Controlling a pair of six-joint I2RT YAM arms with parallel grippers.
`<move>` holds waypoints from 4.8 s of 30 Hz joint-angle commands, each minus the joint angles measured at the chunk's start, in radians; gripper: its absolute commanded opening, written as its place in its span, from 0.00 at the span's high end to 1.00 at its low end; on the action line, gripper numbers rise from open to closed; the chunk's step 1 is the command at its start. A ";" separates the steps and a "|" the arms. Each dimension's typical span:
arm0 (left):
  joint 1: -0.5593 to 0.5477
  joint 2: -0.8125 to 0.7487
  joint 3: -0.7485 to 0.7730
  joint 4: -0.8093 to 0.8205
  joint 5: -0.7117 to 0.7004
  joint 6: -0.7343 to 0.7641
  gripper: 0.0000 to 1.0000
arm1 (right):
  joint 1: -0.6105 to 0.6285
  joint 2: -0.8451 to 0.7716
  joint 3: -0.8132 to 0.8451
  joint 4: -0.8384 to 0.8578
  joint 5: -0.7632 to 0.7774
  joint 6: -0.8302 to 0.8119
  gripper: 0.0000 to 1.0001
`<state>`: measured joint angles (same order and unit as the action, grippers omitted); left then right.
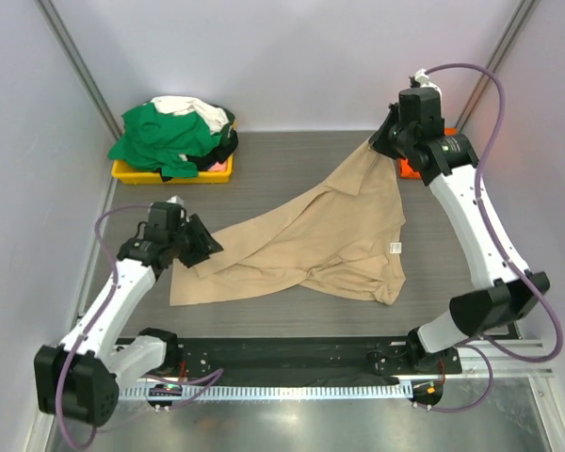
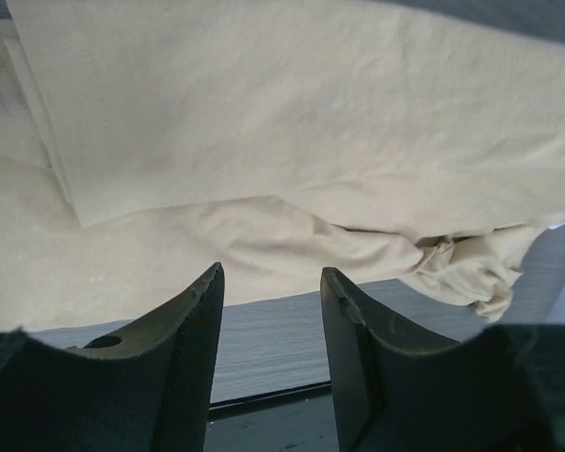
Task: Fold and stack the t-shirts
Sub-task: Flatten the tshirt out, then fold the tshirt
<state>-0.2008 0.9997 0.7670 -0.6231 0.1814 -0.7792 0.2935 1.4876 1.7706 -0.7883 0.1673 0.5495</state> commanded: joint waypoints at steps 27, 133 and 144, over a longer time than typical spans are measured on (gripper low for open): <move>-0.134 0.123 -0.153 0.115 -0.438 -0.115 0.42 | -0.143 0.152 -0.146 0.187 -0.207 -0.048 0.99; 0.181 0.377 0.252 -0.080 -0.099 0.072 0.31 | -0.114 0.088 -0.581 0.244 -0.114 -0.007 0.04; 0.181 0.025 -0.127 -0.035 -0.259 -0.227 0.28 | -0.122 -0.188 -0.948 0.273 0.003 0.151 0.02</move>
<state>-0.0235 1.0794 0.7002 -0.6899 0.0273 -0.8845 0.1761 1.4281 0.8894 -0.5373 0.1146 0.6052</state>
